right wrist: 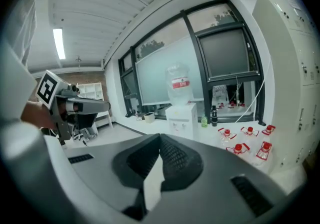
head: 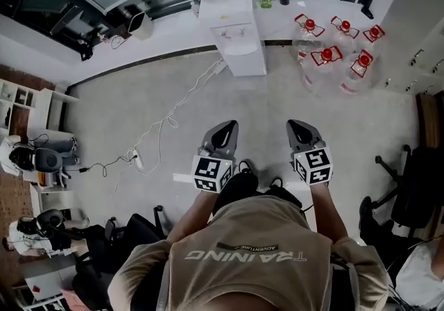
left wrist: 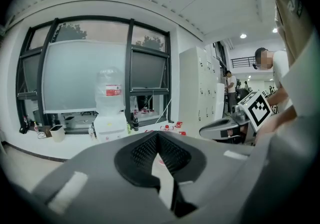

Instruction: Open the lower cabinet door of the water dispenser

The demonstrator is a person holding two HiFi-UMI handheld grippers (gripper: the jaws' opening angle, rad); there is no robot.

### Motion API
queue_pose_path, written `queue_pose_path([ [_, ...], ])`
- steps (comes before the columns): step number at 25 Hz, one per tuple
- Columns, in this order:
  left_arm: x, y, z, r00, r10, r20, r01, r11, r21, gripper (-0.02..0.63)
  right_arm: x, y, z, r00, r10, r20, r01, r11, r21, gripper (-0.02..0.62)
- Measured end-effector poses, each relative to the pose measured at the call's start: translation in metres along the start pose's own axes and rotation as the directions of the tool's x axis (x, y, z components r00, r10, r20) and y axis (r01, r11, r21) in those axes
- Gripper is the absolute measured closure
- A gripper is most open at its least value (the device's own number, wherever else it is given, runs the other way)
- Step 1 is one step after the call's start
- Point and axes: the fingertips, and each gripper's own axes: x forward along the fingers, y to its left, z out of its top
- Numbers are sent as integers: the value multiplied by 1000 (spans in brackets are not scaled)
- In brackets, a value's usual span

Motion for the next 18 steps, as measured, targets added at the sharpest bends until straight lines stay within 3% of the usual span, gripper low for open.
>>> queue_pose_path([
  [8,47,57,3,999,-35,14,35,999,-20,606,51,-19,19,998,-62,-13,62,998,-18,588],
  [18,117,162,28,994,-103,40,103,995,-6,606,147,-36,69,987,-159,-36,158,986,-49,588],
])
